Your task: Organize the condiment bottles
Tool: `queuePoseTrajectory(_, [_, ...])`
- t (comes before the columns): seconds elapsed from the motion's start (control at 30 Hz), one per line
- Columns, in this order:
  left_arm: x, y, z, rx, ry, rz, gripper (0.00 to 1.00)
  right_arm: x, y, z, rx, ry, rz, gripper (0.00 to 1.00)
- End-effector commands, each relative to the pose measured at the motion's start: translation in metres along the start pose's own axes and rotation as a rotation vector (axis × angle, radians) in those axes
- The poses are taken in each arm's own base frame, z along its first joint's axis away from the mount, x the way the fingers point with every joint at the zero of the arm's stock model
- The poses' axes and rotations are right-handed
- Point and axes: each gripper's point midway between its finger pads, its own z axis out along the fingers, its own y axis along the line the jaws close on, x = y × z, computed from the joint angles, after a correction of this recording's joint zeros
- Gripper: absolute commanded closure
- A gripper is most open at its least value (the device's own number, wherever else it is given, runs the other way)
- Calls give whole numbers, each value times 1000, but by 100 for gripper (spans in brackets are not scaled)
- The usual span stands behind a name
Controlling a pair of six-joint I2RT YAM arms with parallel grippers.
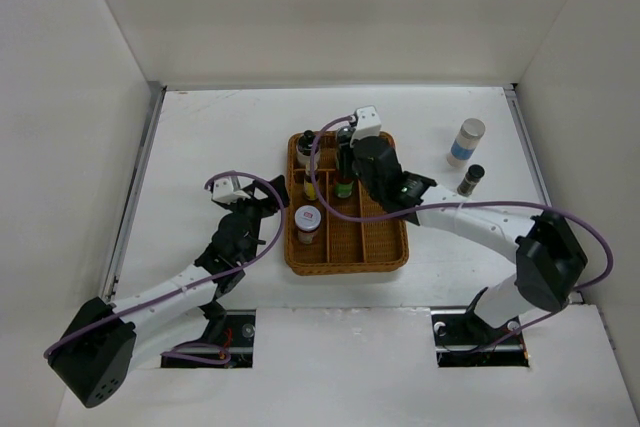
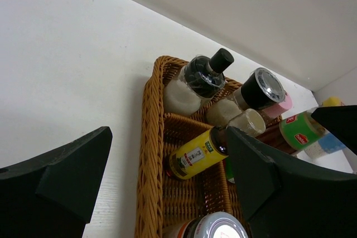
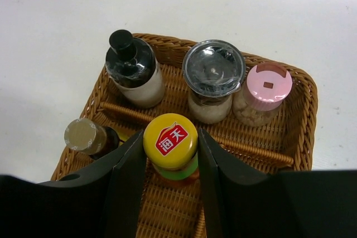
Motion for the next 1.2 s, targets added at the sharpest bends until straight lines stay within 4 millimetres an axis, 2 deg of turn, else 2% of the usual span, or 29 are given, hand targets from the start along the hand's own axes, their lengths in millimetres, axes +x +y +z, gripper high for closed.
queuePoseTrajectory(0.0, [-7, -7, 2, 27, -24, -34, 17, -46, 5, 0, -18, -167, 80, 73])
queuePoseTrajectory(0.1, [-7, -7, 2, 27, -25, -34, 17, -34, 2, 2, 0, -149, 70, 71])
queuePoseTrajectory(0.23, [-8, -8, 2, 29, -26, -35, 17, -28, -1, 1, 3, -140, 62, 62])
queuePoseTrajectory(0.37, [-6, -7, 3, 24, -20, -30, 17, -32, -4, -6, 0, -152, 69, 45])
queuePoseTrajectory(0.47, [-6, -10, 3, 39, -15, -32, 17, -45, -6, -17, -12, -183, 84, 25])
queuePoseTrajectory(0.57, [-6, -9, 3, 38, -16, -32, 17, -59, -7, -29, -26, -216, 99, 0])
queuePoseTrajectory(0.73, [-13, -8, 0, 38, -37, -44, 17, -87, -18, -54, -40, -286, 141, 0])
queuePoseTrajectory(0.83, [-14, -8, 0, 43, -40, -47, 18, -102, -56, -64, 32, -330, 183, 0])
queuePoseTrajectory(0.93, [-17, -10, -1, 49, -45, -52, 18, -100, -119, -57, 187, -324, 226, 0])
queuePoseTrajectory(0.97, [-16, -9, -1, 47, -45, -52, 18, -99, -138, -55, 230, -322, 249, 14])
queuePoseTrajectory(1.03, [-17, -9, -2, 48, -47, -53, 18, -96, -170, -50, 316, -314, 268, 50])
queuePoseTrajectory(1.1, [-20, -11, -3, 55, -53, -59, 18, -86, -214, -47, 461, -278, 283, 62])
queuePoseTrajectory(1.17, [-22, -9, -5, 51, -60, -62, 18, -68, -261, -48, 626, -218, 286, 61])
